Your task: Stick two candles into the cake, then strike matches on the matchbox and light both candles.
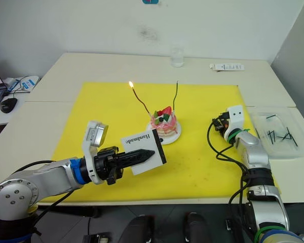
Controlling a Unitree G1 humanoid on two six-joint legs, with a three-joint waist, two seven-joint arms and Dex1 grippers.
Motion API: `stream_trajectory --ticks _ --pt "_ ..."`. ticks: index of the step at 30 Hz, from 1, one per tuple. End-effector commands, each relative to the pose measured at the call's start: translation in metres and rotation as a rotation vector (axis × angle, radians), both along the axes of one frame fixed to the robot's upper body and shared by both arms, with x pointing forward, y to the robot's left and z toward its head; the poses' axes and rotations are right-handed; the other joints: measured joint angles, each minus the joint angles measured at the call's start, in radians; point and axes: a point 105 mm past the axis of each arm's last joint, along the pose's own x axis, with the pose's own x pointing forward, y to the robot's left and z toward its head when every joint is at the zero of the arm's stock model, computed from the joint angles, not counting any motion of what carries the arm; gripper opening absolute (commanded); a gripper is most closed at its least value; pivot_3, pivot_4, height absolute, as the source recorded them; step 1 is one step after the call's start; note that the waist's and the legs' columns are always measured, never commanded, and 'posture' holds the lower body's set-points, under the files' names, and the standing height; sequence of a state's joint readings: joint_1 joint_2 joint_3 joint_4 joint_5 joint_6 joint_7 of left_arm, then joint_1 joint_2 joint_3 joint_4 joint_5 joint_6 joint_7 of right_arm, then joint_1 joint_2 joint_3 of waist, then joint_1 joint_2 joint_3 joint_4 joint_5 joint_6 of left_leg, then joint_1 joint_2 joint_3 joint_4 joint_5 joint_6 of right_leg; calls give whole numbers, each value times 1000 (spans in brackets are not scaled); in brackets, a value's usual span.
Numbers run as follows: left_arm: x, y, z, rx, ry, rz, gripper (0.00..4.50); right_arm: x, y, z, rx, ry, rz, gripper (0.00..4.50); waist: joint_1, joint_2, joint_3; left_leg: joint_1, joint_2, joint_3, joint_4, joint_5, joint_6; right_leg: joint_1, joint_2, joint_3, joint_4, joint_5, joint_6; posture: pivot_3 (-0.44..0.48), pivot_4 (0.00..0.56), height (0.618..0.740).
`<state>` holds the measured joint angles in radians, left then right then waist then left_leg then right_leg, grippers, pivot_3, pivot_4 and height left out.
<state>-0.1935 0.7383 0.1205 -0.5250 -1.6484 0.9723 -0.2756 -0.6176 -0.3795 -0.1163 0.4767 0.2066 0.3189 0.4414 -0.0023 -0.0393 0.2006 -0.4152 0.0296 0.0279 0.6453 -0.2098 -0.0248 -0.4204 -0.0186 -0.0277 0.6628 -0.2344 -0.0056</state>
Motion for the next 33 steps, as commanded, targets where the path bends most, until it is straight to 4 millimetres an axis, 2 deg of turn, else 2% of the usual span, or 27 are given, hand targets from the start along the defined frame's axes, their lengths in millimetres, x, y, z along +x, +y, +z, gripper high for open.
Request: stream_trajectory --ticks 1,33 --pt "-4 -3 10 -18 -40 -26 0 -1 -2 5 2 -20 -17 1455 0 0 0 0 0 0 0 0 0 0 0 0 0 0 0 0 150 740" --pt "-7 -2 9 -11 -39 -40 0 -6 2 -2 19 3 -17 1455 0 0 0 0 0 1 0 0 0 0 0 1 0 0 0 0 150 740"
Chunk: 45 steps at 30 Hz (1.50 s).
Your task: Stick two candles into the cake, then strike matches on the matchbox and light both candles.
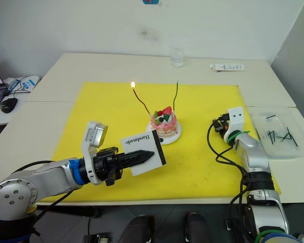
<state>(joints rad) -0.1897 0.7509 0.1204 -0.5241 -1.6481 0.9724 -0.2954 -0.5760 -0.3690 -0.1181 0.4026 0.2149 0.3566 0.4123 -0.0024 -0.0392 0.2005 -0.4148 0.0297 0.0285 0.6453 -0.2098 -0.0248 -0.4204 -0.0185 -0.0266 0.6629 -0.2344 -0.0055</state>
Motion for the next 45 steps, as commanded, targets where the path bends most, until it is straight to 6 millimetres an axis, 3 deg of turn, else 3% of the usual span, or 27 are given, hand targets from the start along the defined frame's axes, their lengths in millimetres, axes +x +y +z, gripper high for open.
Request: stream_trajectory --ticks 1,7,13,22,28,35,39,45 --pt "-6 -2 9 -12 -39 -27 0 0 0 0 14 -3 0 1455 0 0 0 0 0 0 0 0 0 0 0 0 0 0 0 0 150 740" --pt "-5 -3 9 -12 -41 -29 0 1 4 -5 10 6 18 1455 0 0 0 0 0 0 0 0 0 0 0 0 0 0 0 0 150 740" --pt "-5 -3 9 -12 -41 -25 0 4 4 -6 14 15 18 46 0 0 -1 1 0 1 0 0 0 0 0 2 0 0 0 0 150 740" --pt "-5 -3 9 -16 -39 -21 0 2 1 -1 22 -4 15 46 -2 0 -1 2 0 2 0 0 0 0 0 5 0 1 1 0 150 740" --pt "-5 -3 8 -23 -31 -16 0 -22 11 48 135 -58 190 46 0 0 -1 0 0 2 0 0 0 -1 0 5 0 1 1 0 150 740" --pt "-4 -5 4 -28 -14 -39 0 -72 33 101 467 183 517 46 0 0 -1 1 0 3 0 0 0 -1 0 6 0 1 1 0 150 740" --pt "1 -5 4 -36 -7 -41 0 -92 40 111 526 283 617 46 1 0 -1 1 0 2 0 0 0 -1 0 5 0 1 0 0 150 740" --pt "10 -7 -1 -33 3 -50 0 -108 47 119 380 259 670 46 1 0 -1 -2 -1 3 0 -1 2 -1 1 6 -3 1 1 0 150 740"
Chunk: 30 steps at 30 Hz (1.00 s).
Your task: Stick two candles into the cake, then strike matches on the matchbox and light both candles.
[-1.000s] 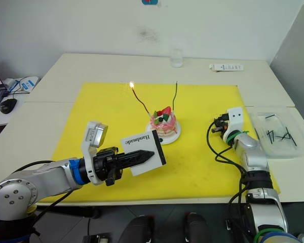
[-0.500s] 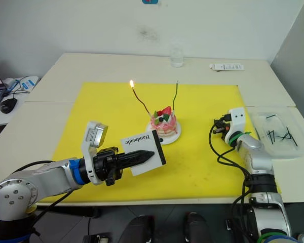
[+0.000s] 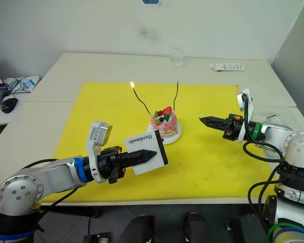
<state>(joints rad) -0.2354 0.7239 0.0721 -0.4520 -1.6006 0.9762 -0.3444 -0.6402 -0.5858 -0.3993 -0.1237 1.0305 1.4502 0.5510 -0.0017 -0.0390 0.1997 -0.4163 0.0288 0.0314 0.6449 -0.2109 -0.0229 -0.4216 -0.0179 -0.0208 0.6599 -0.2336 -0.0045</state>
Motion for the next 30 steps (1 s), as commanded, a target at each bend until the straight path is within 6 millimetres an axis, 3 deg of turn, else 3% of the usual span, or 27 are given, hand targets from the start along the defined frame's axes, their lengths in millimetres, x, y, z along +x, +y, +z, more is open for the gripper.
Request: stream_trajectory --ticks 1,7,17,30 --pt "2 -3 5 -19 -14 -28 0 -12 9 21 -53 -115 69 46 0 0 0 0 0 0 0 0 0 0 0 0 0 0 0 0 150 740" --pt "10 -5 4 -42 13 -19 0 -26 23 30 -154 -214 171 46 0 0 0 0 1 0 0 0 1 0 0 0 0 0 0 0 150 740" --pt "16 -9 1 -42 30 -18 0 -39 39 24 -433 -577 323 46 0 0 0 0 1 0 0 0 1 0 0 0 -1 0 1 0 150 740" --pt "23 -12 0 -25 22 -13 0 -43 57 27 -544 -841 455 46 0 0 0 0 1 0 0 0 1 0 0 0 -1 0 1 0 150 740"
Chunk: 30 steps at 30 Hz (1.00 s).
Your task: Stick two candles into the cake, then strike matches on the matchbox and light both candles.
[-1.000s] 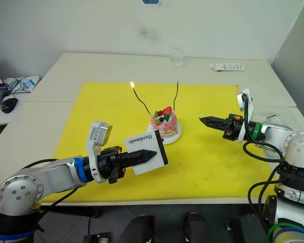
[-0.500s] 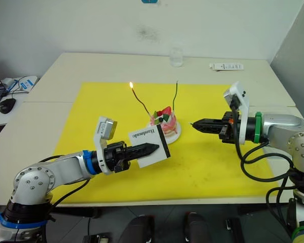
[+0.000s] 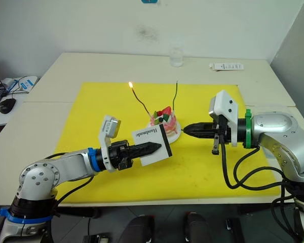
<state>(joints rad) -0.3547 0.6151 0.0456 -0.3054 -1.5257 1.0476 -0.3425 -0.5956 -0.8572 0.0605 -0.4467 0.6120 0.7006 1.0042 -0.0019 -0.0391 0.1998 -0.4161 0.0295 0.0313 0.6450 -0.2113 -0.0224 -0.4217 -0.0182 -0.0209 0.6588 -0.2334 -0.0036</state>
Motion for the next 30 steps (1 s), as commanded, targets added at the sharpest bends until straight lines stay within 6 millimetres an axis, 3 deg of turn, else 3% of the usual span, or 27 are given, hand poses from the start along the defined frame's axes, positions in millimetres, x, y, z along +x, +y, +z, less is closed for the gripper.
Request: stream_trajectory --ticks 1,7,30 --pt "-2 -4 5 -7 -27 -19 0 -5 6 10 -37 -120 51 46 0 0 0 0 0 0 0 0 0 0 0 0 0 0 0 0 150 740" --pt "-1 -6 7 -13 -35 -27 0 -1 13 6 -114 -244 98 46 0 0 0 0 0 0 0 0 0 0 0 0 0 0 0 0 150 740" --pt "1 -5 11 -25 -40 -22 0 2 22 -1 -141 -313 148 46 0 0 0 0 0 0 0 0 0 0 0 0 1 0 0 0 150 740"
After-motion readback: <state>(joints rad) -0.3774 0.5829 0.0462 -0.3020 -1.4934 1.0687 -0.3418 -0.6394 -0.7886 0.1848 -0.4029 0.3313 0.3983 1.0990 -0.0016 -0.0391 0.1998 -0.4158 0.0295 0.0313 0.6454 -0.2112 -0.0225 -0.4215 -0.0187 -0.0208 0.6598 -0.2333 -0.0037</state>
